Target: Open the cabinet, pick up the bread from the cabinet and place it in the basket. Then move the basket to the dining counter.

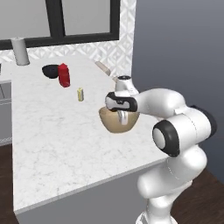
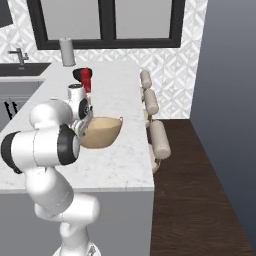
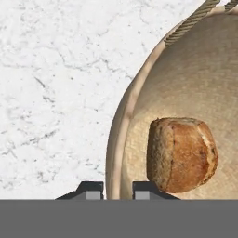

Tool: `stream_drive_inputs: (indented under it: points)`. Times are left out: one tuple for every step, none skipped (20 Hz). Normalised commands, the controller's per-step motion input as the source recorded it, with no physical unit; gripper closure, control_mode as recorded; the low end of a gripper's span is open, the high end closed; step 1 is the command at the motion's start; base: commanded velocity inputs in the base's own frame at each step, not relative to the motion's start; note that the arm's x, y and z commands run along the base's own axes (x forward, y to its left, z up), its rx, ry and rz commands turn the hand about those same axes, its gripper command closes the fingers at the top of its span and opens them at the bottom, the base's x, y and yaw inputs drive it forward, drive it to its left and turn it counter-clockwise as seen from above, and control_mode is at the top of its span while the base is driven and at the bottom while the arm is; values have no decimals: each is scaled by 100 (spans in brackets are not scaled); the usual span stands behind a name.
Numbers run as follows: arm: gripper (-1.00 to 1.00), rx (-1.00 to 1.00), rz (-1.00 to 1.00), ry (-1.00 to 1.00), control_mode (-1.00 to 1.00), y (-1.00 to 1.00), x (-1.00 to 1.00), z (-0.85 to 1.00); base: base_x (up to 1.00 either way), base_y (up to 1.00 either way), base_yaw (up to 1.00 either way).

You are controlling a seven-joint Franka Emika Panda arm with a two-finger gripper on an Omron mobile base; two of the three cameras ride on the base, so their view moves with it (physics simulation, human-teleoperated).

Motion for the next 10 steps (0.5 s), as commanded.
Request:
stream_drive_inputs:
  points:
    - [100,-3,-14,-18,-100,0,39,-87,0,0,0]
    - [100,-2,-14,-20,-100,0,27,-84,0,0,0]
    - [100,-1,-15,-22,-100,0,20,-88,0,0,0]
    - [100,0,-17,-20,-100,0,35,-79,0,0,0]
    - [100,0,-17,-19,-100,0,44,-71,0,0,0]
    - [100,0,-16,-18,-100,0,59,-59,0,0,0]
    - [100,0,-15,-17,-100,0,44,-71,0,0,0]
    - [100,0,-16,-11,-100,4,36,-85,0,0,0]
    - [100,0,-15,-4,-100,0,54,-65,0,0,0]
    - [100,0,-13,0,-100,0,64,-44,0,0,0]
